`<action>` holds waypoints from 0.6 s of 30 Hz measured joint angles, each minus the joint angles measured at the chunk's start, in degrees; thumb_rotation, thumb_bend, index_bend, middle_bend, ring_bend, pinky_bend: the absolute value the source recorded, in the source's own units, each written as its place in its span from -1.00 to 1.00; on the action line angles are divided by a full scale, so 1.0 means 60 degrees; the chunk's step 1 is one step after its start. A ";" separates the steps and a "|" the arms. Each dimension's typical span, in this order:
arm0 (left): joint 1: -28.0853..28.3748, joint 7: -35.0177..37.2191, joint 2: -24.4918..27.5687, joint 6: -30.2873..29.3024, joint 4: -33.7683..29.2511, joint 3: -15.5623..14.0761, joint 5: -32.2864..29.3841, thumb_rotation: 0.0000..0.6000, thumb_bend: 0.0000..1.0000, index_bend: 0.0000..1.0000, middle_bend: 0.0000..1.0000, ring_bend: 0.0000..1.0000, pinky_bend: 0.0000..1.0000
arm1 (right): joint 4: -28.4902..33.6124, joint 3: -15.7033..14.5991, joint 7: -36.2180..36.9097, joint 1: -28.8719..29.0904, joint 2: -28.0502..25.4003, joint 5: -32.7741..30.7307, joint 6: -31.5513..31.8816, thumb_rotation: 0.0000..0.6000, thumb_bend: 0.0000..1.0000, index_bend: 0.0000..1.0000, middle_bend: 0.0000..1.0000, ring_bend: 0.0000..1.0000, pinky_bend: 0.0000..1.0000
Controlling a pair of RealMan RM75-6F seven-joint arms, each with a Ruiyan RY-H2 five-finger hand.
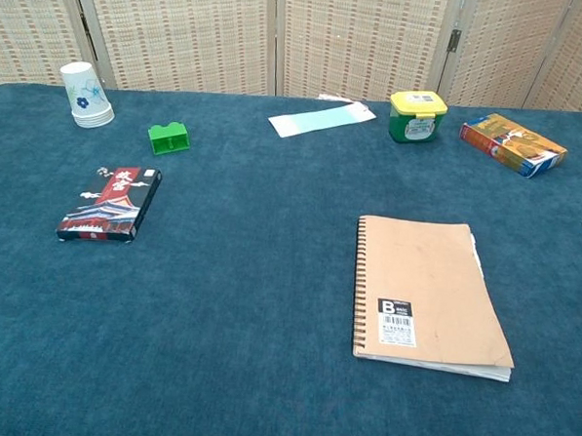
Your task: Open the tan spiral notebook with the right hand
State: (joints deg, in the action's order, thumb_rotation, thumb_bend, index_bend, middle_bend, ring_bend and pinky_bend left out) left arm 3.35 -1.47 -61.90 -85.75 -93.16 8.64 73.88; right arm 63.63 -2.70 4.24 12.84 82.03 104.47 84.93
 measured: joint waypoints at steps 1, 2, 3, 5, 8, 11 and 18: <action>-0.0025 0.0113 0.0046 -0.0017 0.0005 0.0032 -0.0034 1.00 -0.79 -0.55 -0.51 -0.56 -0.49 | -0.0328 -0.0048 0.0179 0.0037 0.0215 0.0146 0.0144 1.00 -0.55 -0.56 -0.51 -0.80 -0.67; -0.0054 0.0228 0.0095 -0.0040 0.0009 0.0063 -0.0063 1.00 -0.80 -0.55 -0.51 -0.56 -0.49 | -0.0747 -0.0112 0.0388 0.0091 0.0493 0.0322 0.0310 1.00 -0.55 -0.56 -0.53 -0.80 -0.67; -0.0101 0.0367 0.0170 -0.0092 0.0017 0.0106 -0.0097 1.00 -0.80 -0.55 -0.51 -0.56 -0.49 | -0.1047 -0.0162 0.0537 0.0135 0.0696 0.0439 0.0411 1.00 -0.55 -0.56 -0.55 -0.80 -0.67; -0.0184 0.0501 0.0271 -0.0210 0.0027 0.0159 -0.0142 1.00 -0.80 -0.55 -0.51 -0.56 -0.49 | -0.1695 -0.0286 0.0890 0.0264 0.1160 0.0675 0.0561 1.00 -0.55 -0.56 -0.59 -0.80 -0.67; -0.0288 0.0674 0.0396 -0.0303 0.0022 0.0208 -0.0205 1.00 -0.80 -0.55 -0.51 -0.56 -0.49 | -0.2474 -0.0440 0.1265 0.0478 0.1755 0.0909 0.0645 1.00 -0.55 -0.56 -0.62 -0.80 -0.67; -0.0374 0.0827 0.0504 -0.0353 -0.0009 0.0247 -0.0285 1.00 -0.79 -0.55 -0.51 -0.56 -0.49 | -0.3075 -0.0577 0.1555 0.0692 0.2254 0.1023 0.0612 1.00 -0.55 -0.56 -0.62 -0.80 -0.67; -0.0486 0.0944 0.0602 -0.0504 -0.0092 0.0249 -0.0219 1.00 -0.79 -0.55 -0.51 -0.56 -0.49 | -0.3728 -0.0745 0.1992 0.0933 0.2851 0.0944 0.0540 1.00 -0.54 -0.56 -0.62 -0.80 -0.67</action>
State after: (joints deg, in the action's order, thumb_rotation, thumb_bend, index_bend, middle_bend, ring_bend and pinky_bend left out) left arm 0.44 4.20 -58.29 -88.78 -93.71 10.13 72.57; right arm 41.27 -7.18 16.19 18.44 99.14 110.14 88.17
